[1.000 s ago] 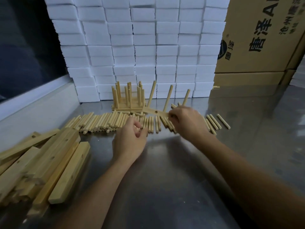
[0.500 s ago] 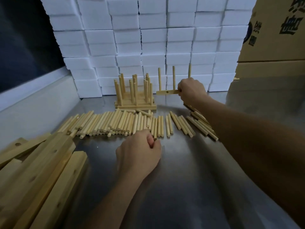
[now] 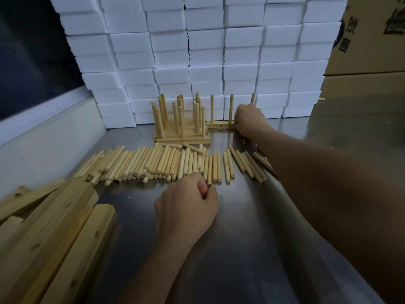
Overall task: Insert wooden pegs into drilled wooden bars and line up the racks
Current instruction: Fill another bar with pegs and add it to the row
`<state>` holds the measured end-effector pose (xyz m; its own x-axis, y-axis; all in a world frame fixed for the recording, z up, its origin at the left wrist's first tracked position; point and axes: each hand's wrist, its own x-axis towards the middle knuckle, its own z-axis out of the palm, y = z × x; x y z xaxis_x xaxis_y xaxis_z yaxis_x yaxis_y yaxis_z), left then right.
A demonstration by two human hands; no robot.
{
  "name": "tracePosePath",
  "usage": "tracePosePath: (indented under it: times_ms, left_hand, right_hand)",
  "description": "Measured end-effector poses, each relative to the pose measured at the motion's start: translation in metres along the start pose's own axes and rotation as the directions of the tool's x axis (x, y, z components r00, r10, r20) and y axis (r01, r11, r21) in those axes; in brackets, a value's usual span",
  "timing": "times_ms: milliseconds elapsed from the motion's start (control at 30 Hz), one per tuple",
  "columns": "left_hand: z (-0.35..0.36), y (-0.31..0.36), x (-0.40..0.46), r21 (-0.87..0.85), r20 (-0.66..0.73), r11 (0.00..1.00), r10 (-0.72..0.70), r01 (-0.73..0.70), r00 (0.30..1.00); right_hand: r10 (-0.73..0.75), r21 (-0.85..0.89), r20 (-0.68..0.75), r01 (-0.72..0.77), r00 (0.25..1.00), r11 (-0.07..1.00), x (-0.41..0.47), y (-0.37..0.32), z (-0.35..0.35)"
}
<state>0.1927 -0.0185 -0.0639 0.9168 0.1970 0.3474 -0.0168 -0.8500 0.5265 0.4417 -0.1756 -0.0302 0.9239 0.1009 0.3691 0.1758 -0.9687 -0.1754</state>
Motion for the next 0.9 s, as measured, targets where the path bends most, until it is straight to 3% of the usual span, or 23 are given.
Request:
tracePosePath:
  times_ms: [567, 733, 900]
  left_hand:
    - [0.0, 0.0, 0.002, 0.018, -0.021, 1.0, -0.019, 0.02, 1.0]
    - [0.002, 0.0, 0.003, 0.019, -0.016, 1.0, -0.023, 0.023, 1.0]
    - [0.002, 0.0, 0.004, 0.01, -0.007, 0.999, -0.033, 0.033, 0.999]
  right_hand:
    - [0.0, -0.061, 0.144, 0.009, 0.99, 0.998, -0.012, -0.006, 0.014]
    - [0.016, -0.021, 0.048, -0.015, 0.999, 1.0, -0.016, -0.009, 0.004]
    - [0.002, 0.015, 0.06, -0.003, 0.998, 1.0, -0.03, -0.012, -0.01]
